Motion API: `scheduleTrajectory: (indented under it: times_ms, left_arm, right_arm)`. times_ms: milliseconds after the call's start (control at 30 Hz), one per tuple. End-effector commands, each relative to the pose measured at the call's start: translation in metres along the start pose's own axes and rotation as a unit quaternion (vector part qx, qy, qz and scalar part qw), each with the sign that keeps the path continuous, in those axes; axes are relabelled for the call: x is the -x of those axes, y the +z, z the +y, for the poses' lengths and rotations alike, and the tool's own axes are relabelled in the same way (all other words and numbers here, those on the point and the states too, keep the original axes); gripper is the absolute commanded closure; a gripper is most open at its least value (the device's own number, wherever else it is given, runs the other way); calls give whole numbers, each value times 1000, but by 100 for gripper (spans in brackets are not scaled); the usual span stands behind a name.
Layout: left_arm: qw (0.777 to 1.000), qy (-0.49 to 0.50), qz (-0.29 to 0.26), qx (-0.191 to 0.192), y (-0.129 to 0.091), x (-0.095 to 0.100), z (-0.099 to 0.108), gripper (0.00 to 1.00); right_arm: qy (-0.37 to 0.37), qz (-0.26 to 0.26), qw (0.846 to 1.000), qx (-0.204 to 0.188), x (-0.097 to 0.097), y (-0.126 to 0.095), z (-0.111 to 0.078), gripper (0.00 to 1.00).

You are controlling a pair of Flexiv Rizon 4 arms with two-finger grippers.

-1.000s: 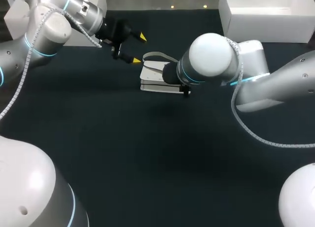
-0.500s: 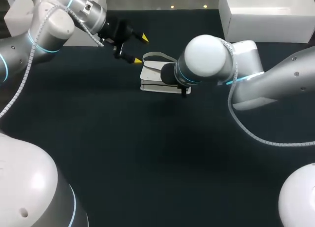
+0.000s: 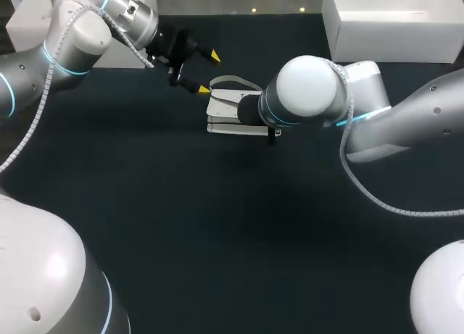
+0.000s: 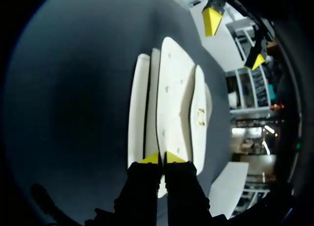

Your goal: Pick up the bag, open it, inspect its contents, close it, and place it on the opposite side

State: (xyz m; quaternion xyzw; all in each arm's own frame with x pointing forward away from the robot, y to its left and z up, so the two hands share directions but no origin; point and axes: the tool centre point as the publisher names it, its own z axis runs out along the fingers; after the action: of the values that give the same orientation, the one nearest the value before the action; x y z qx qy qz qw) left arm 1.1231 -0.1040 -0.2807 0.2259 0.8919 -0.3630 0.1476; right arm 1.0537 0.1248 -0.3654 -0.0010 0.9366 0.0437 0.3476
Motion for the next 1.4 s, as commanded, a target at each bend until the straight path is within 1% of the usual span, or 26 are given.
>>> scheduleTrajectory:
  times_ms: [33,233,267,367,400,533,567,600,633,667,700,733,767,900,1000,1400]
  left_arm:
    - [1000,5,-2,-9,1,-2,1,0]
    - [999,29,-23,-17,4,-10,-7,0]
    - [999,37,-29,-13,4,-12,-9,0]
    - [998,48,-45,-18,8,-15,-13,0]
    - [997,54,-55,-12,10,-16,-14,0]
    - [995,69,-71,-12,18,-20,-14,0]
    - [994,76,-74,-11,20,-21,-14,15]
    - [994,83,-76,-6,21,-23,-14,25]
    - [993,85,-77,-9,23,-24,-14,31]
    - [993,91,-75,-10,24,-25,-15,38]
    - [993,94,-73,-7,25,-26,-16,44]
    - [993,95,-69,-7,27,-27,-16,46]
    - [993,96,-64,-7,28,-27,-16,51]
    - [993,104,-47,3,33,-30,-17,56]
    - [994,104,-37,11,37,-31,-15,55]
    - [993,115,-32,22,57,-36,-8,61]
  right_arm:
    - [0,-8,1000,6,-3,3,1,100]
    - [5,-11,1000,10,-3,3,1,100]
    - [5,-11,1000,10,-3,3,1,100]
    - [5,-11,1000,10,-3,3,1,100]
    - [5,-11,1000,10,-3,3,1,100]
    - [5,-11,1000,10,-3,3,1,100]
    - [5,-11,1000,10,-3,3,1,100]
    - [5,-11,1000,10,-3,3,1,100]
    - [5,-11,1000,10,-3,3,1,100]
    - [5,-11,1000,10,-3,3,1,100]
    - [5,-11,1000,10,-3,3,1,100]
    - [5,-11,1000,10,-3,3,1,100]
    - [5,-11,1000,10,-3,3,1,100]
    - [5,-11,1000,10,-3,3,1,100]
    - [5,-11,1000,10,-3,3,1,100]
    - [5,-11,1000,10,-3,3,1,100]
